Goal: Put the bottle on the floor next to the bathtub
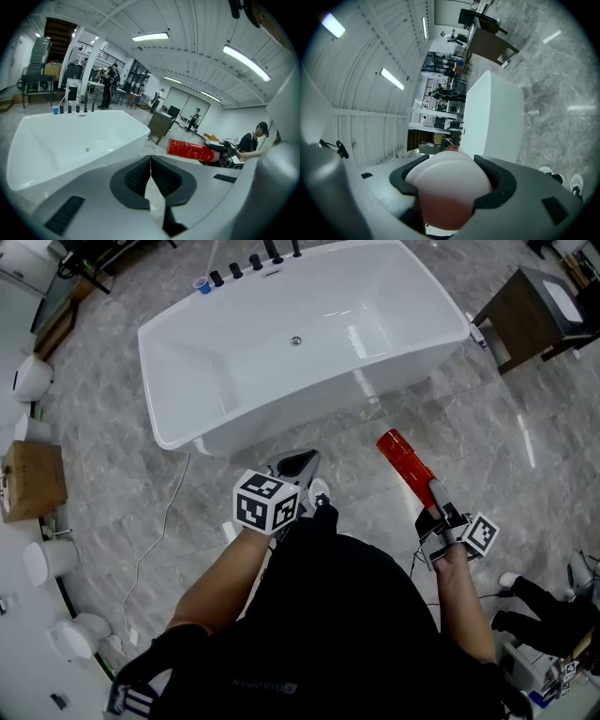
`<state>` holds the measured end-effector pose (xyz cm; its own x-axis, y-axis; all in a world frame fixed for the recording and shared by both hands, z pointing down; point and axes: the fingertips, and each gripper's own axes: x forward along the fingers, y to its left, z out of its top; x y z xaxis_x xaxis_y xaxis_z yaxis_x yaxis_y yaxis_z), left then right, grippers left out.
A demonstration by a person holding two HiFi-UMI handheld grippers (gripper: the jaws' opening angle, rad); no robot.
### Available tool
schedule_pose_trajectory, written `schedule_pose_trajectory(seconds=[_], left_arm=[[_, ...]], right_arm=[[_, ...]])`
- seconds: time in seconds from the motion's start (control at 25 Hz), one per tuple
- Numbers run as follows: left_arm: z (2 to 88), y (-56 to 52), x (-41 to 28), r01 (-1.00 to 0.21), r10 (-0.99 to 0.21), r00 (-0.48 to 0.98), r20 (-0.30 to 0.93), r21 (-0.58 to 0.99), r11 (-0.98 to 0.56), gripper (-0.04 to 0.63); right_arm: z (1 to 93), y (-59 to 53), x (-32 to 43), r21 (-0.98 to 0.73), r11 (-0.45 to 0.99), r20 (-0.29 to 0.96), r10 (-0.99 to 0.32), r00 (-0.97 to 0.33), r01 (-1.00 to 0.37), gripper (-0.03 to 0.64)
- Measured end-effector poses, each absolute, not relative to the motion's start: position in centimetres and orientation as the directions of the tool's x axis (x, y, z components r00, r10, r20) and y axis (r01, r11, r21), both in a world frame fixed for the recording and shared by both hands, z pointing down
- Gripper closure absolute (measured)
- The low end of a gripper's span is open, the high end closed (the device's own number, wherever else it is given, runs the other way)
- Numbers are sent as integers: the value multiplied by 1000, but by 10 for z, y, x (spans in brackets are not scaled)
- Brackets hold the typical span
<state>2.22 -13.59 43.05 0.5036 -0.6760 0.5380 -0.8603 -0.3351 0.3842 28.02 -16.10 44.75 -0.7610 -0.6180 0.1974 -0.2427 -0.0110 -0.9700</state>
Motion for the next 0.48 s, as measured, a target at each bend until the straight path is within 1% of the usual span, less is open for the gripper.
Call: schedule_pose_trajectory(seconds=[0.12,0.36,0.48], left_arm=[[434,-155,4,-863,-680,499,537,380,-333,578],[443,-192,-32,-866,-691,489,532,391,-311,578],[449,-205,-43,-864,-690,493,530,393,-315,578]], right_arm=[[455,-184,269,-957,0,232,-603,-763,-290,301],[464,-214,250,-937,-31,299,-584,-755,-347,301],[465,-227,240,-931,-24,311,-572,-759,-363,301]])
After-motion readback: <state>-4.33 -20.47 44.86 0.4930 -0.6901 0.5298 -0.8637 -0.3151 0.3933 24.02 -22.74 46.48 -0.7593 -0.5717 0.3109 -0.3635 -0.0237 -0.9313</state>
